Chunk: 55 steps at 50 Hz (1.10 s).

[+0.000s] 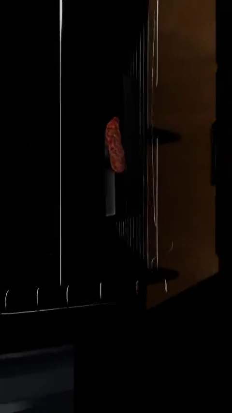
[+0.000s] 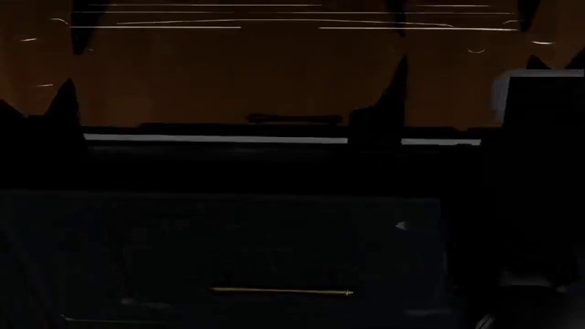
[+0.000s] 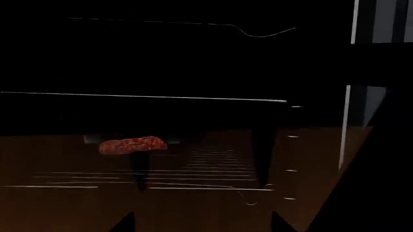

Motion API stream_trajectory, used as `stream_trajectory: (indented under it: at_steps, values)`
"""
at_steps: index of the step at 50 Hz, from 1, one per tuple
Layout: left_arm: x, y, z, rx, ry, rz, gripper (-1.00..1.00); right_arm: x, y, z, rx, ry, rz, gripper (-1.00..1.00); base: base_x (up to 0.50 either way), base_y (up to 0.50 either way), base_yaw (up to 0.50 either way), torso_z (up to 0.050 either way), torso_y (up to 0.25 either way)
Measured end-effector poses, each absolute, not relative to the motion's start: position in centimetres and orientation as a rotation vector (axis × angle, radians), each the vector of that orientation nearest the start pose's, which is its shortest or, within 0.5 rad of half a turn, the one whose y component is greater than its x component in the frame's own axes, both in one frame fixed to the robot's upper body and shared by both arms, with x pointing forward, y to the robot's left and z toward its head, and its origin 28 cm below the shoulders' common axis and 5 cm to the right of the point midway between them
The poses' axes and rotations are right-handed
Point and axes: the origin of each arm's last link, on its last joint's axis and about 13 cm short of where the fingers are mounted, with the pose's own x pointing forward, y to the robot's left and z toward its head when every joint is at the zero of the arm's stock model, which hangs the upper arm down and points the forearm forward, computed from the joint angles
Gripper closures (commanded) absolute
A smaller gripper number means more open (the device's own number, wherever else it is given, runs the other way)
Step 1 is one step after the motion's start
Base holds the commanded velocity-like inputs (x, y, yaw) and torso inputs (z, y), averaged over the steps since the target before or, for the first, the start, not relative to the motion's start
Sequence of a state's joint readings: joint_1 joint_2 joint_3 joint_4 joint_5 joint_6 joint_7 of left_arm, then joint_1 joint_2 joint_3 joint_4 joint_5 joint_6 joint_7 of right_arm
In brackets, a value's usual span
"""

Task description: Close the oven door

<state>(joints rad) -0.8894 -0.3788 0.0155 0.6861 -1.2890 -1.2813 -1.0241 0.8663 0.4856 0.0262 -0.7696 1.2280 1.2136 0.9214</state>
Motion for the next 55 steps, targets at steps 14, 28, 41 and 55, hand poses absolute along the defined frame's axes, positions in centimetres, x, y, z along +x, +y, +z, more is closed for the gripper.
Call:
stream_trajectory:
  at_steps: [14,28,41,55]
  values:
    - [26.9,19.8,32.2,0.062,-0.115,-0.005,-1.00,25.2,-12.8,33.1,-0.050,-0.242,-0.059,-1.00,0.00,0.00,0.00,0.000,0.001]
    - [31.3,19.4,37.4,0.103,-0.127,0.024,-1.00,29.9,-13.3,38.4,-0.056,-0.229,-0.076,-1.00,0.00,0.00,0.00,0.000,0.000]
    - [37.1,17.2,40.6,0.190,-0.040,0.037,-1.00,37.5,-13.5,41.4,-0.062,-0.116,-0.158,-1.00,0.00,0.00,0.00,0.000,0.000]
    - [38.4,15.9,42.3,0.275,0.085,0.010,-1.00,38.2,-12.9,43.5,-0.075,0.005,-0.163,-1.00,0.05,0.00,0.00,0.002,-0.005]
